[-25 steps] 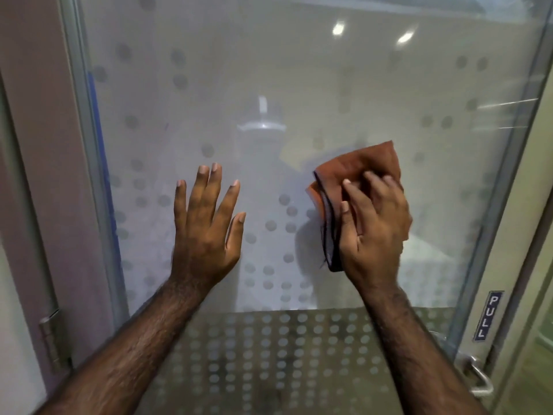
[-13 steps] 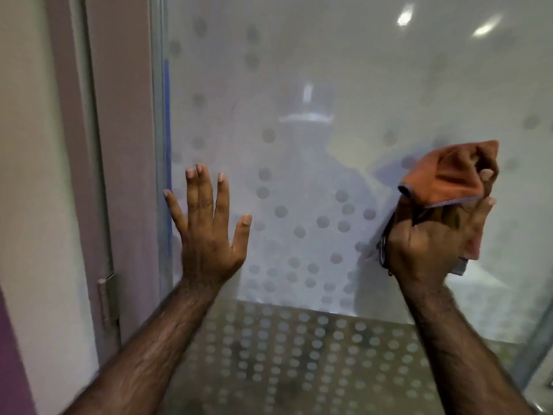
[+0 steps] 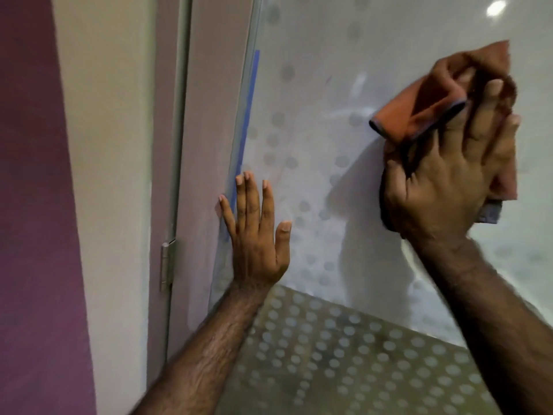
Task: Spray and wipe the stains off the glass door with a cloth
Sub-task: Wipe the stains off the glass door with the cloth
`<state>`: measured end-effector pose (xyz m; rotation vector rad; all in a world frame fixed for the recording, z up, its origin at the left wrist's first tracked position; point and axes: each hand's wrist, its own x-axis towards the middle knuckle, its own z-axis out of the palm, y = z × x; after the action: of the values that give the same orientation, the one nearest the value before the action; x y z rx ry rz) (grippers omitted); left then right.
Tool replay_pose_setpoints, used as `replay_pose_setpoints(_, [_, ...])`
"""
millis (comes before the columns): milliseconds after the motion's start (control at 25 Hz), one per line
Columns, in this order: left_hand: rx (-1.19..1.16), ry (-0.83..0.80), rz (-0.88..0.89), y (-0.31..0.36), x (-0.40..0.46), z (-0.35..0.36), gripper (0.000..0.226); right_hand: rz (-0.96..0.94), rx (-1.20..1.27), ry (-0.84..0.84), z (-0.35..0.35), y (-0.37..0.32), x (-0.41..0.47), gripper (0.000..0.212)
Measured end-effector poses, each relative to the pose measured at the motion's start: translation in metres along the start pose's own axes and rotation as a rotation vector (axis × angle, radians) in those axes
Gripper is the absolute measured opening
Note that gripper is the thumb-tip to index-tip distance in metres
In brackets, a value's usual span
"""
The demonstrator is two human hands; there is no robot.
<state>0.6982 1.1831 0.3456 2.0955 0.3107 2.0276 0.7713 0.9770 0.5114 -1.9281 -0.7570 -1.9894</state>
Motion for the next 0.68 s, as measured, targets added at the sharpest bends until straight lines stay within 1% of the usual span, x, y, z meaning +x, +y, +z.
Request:
replay_pose_setpoints(160, [0.018, 0.015, -0.076, -0.017, -0.021, -0.001, 0.065, -0.286, 0.094, -0.171, 0.009, -0.058, -0.034, 0.072])
replay_pose_setpoints(360, [0.053, -0.021, -0.126, -0.031, -0.062, -0.006, 0.060, -0.551, 0.193, -0.339, 0.014, -0.086, -0.109, 0.078])
replay_pose_setpoints(400, [0.073, -0.042, -0.133, -0.032, -0.069, -0.008, 0.063, -0.601, 0.205, -0.372, 0.014, -0.089, -0.123, 0.080])
replay_pose_setpoints(520, [0.118, -0.120, -0.123, -0.034, -0.080, -0.017, 0.069, -0.688, 0.230, -0.429, 0.012, -0.087, -0.135, 0.078])
replay_pose_setpoints(600, [0.147, -0.141, -0.109, -0.036, -0.079, -0.021, 0.068, -0.689, 0.254, -0.412, 0.011, -0.081, -0.121, 0.073])
replay_pose_setpoints(680, [0.183, -0.149, -0.065, -0.038, -0.076, -0.023, 0.068, -0.650, 0.259, -0.355, 0.009, -0.076, -0.092, 0.070])
